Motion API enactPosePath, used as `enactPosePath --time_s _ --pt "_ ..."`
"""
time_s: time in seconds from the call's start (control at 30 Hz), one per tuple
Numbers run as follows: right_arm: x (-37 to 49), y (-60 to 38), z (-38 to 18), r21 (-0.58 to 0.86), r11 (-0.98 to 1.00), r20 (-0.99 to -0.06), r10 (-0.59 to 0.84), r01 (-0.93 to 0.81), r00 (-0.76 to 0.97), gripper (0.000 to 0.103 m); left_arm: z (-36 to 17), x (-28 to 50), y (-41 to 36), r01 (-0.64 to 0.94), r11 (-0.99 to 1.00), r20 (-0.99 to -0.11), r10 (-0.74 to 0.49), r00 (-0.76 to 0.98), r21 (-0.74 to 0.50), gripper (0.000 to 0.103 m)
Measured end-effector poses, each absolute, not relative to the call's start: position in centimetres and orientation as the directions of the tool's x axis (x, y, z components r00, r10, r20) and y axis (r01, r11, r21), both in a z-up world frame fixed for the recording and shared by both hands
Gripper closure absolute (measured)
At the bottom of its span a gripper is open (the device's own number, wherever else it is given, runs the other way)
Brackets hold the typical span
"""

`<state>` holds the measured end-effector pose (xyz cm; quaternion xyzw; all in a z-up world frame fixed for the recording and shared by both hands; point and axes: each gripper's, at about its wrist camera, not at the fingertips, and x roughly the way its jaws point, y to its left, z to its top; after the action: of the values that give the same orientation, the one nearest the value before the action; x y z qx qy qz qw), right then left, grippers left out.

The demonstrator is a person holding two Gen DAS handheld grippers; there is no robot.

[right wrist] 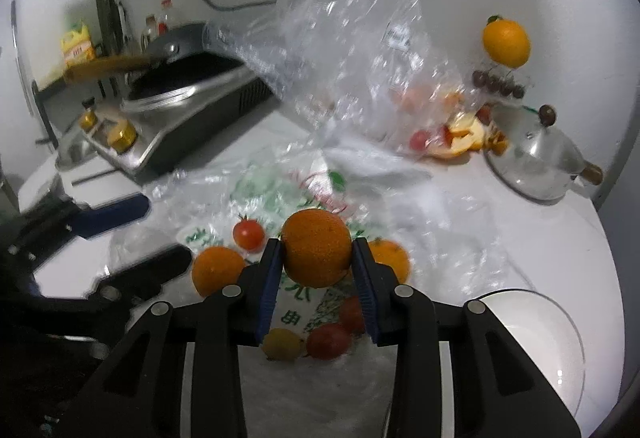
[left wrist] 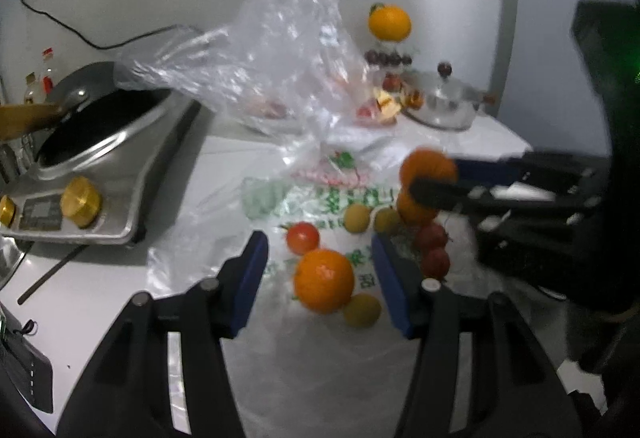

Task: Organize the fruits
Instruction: 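Close the left tool on an orange while the right tool grasps another orange, then carry the orange in the left tool over the white plate while the right tool carries its orange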

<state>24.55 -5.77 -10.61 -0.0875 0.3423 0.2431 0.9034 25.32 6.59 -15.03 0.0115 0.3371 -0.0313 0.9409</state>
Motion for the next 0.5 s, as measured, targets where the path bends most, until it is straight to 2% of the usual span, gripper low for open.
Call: enactPosePath --time_s 0.17,0.33,0.5 --pt "24.1 -7.2 -9.8 0.008 0.869 -0.633 0.388 -0.495 0.670 0.066 -17.2 27.3 6.3 0.051 0.998 -0.713 -0.057 0.698 -0.029 0.050" --pt "23.9 -8.7 -9.6 0.018 0.873 -0.614 0.395 -0.488 0.684 0.066 -18.4 28.5 6.4 0.020 0.999 -0.753 -0.040 0.657 -0.035 0.059" --pt "23.7 -9.7 -9.5 0.018 0.875 -0.602 0.396 -0.483 0.694 0.066 -18.8 28.6 6.7 0.010 0.999 -0.764 -0.037 0.645 -0.040 0.060"
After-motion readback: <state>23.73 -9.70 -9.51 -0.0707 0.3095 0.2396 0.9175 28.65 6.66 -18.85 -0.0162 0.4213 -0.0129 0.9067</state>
